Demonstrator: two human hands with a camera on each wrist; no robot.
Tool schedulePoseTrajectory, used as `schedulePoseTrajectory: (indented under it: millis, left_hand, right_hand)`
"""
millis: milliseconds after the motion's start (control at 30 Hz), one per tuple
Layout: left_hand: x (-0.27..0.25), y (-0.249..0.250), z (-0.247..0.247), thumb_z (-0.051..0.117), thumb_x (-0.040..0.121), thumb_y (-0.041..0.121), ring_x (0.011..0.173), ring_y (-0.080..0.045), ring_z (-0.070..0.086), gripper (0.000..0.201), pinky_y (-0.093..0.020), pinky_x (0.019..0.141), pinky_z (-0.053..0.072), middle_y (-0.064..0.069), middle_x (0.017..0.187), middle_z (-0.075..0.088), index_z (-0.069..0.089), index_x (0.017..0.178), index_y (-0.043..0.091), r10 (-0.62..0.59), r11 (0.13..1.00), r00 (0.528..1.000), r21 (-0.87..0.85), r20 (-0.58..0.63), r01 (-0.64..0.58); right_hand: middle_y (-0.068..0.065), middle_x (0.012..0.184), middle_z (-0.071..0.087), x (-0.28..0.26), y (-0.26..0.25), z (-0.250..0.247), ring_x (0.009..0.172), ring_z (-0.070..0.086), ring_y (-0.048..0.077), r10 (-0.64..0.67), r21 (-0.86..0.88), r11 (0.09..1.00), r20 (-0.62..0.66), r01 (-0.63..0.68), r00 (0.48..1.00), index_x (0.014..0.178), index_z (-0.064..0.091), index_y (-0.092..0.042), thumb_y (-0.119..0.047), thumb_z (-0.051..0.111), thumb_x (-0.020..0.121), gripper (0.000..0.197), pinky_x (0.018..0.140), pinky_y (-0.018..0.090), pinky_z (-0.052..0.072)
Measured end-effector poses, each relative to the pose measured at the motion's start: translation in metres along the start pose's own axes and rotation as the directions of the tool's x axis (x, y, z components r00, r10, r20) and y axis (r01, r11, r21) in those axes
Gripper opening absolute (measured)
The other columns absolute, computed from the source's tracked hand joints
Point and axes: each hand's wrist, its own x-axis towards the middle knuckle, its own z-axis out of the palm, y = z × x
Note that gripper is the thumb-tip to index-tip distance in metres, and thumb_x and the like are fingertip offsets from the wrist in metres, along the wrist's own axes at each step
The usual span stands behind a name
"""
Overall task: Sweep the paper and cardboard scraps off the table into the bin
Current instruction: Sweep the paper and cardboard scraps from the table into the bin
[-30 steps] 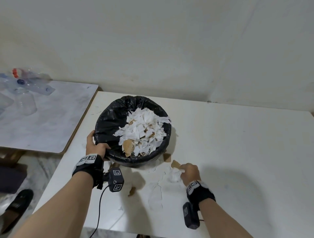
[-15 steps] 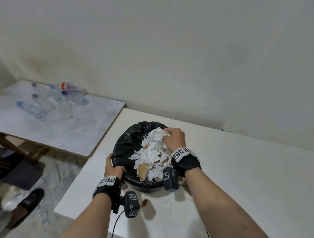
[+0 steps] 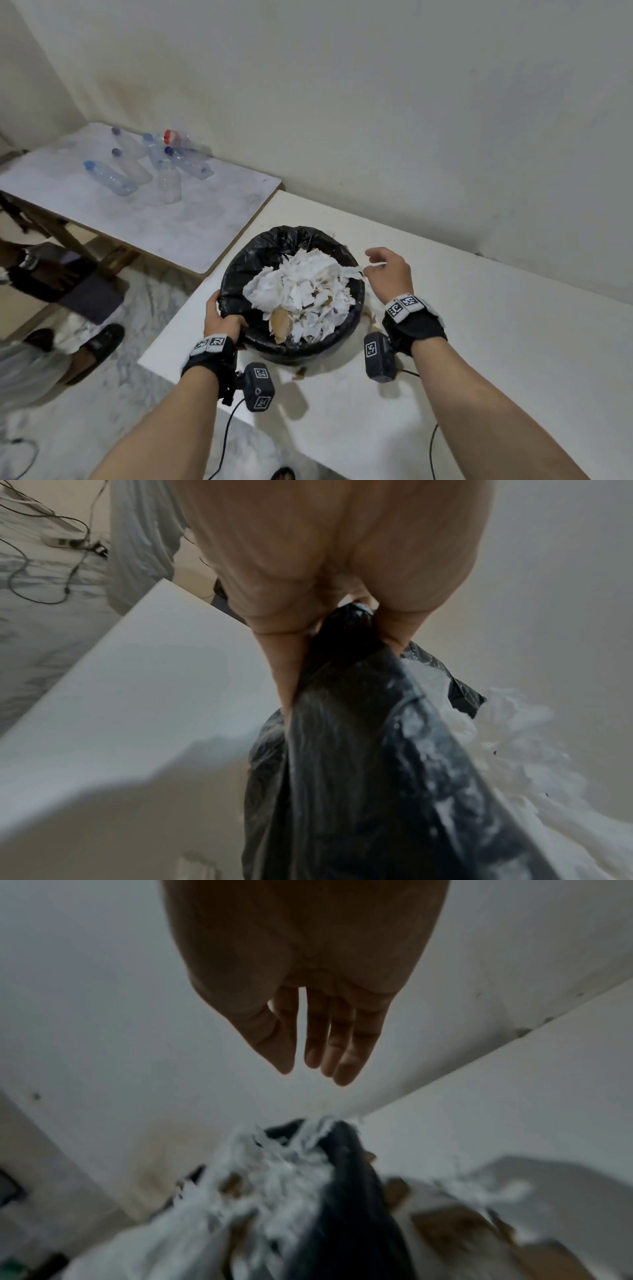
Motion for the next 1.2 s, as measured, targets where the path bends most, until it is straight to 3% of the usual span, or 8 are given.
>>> schedulePoseTrajectory:
  millis: [167,333,467,567,700,867,1067,1200]
  left_hand:
    - [-0.003,-0.022,-0.018,0.052,0.069,-0.013,0.092,-0.043,0.064,0.091,-0.060,0.068,0.059,-0.016,0.118,0.063,0.040,0.142,0.040,-0.013,0.999,0.997,-0.032,-0.073,0.010]
    - [-0.001,-0.037,-0.046,0.051,0.071,-0.015,0.096,-0.042,0.064,0.090,-0.060,0.075,0.058,-0.015,0.116,0.064,0.042,0.142,0.038,-0.017,0.997,0.991,-0.077,-0.136,0.006]
    - [0.003,-0.045,-0.070,0.051,0.074,-0.017,0.096,-0.039,0.061,0.087,-0.058,0.076,0.058,-0.008,0.118,0.058,0.043,0.143,0.036,-0.058,0.993,0.980,-0.116,-0.189,0.036]
    - [0.005,-0.053,-0.085,0.055,0.072,-0.013,0.094,-0.039,0.062,0.087,-0.061,0.074,0.058,-0.004,0.119,0.055,0.042,0.141,0.040,-0.072,0.995,0.981,-0.077,-0.183,0.059]
    - [0.006,-0.058,-0.095,0.057,0.070,-0.010,0.093,-0.038,0.062,0.088,-0.062,0.073,0.058,-0.004,0.123,0.054,0.042,0.139,0.042,-0.053,0.998,0.983,-0.044,-0.173,0.046]
    - [0.005,-0.060,-0.092,0.056,0.072,-0.014,0.081,-0.032,0.061,0.086,-0.063,0.073,0.057,-0.008,0.114,0.058,0.044,0.137,0.041,-0.037,0.998,0.991,-0.052,-0.131,0.031]
    - [0.006,-0.059,-0.086,0.055,0.073,-0.015,0.083,-0.034,0.061,0.088,-0.063,0.072,0.057,-0.007,0.117,0.056,0.045,0.138,0.043,-0.038,0.999,0.995,-0.032,-0.090,0.035]
    - [-0.002,-0.056,-0.081,0.052,0.076,-0.017,0.079,-0.031,0.059,0.086,-0.062,0.075,0.057,-0.005,0.113,0.055,0.044,0.141,0.039,-0.038,0.998,0.998,-0.056,-0.054,0.035]
  right_hand:
    - [0.006,0.114,0.063,-0.043,0.065,0.041,0.102,0.062,0.026,0.038,-0.205,0.979,0.134,-0.010,0.990,0.112,0.063,-0.019,-0.011,0.059,0.083,0.030,0.086,0.030,0.049]
    - [0.011,0.134,0.042,-0.086,0.107,0.093,0.119,0.050,0.031,0.162,-0.516,0.852,0.426,0.092,0.890,0.135,0.044,-0.019,-0.025,0.069,0.079,0.061,0.096,0.038,0.048]
    - [0.004,0.155,-0.014,-0.109,0.133,0.125,0.144,-0.004,0.043,0.373,-0.685,0.699,0.592,0.203,0.715,0.146,0.001,-0.046,-0.027,0.077,0.065,0.113,0.104,0.059,0.035]
    - [0.002,0.155,-0.020,-0.121,0.151,0.139,0.143,-0.012,0.044,0.399,-0.735,0.599,0.618,0.317,0.678,0.142,-0.005,-0.055,-0.014,0.073,0.069,0.114,0.103,0.058,0.037]
    - [0.013,0.146,0.020,-0.132,0.156,0.127,0.133,0.026,0.039,0.243,-0.712,0.571,0.621,0.407,0.745,0.145,0.028,-0.033,0.001,0.052,0.083,0.075,0.098,0.046,0.045]
    - [0.016,0.127,0.049,-0.136,0.176,0.104,0.116,0.052,0.031,0.177,-0.717,0.588,0.564,0.373,0.806,0.122,0.057,-0.004,0.009,0.041,0.087,0.040,0.095,0.038,0.045]
    - [0.006,0.109,0.071,-0.129,0.177,0.085,0.102,0.065,0.022,0.208,-0.553,0.832,0.357,0.027,0.911,0.099,0.075,-0.013,0.001,0.055,0.084,0.028,0.090,0.027,0.051]
    - [0.005,0.085,0.073,-0.116,0.124,0.058,0.076,0.062,0.013,0.147,-0.211,0.970,0.125,-0.118,0.981,0.086,0.078,-0.009,0.002,0.067,0.079,0.017,0.064,0.006,0.045]
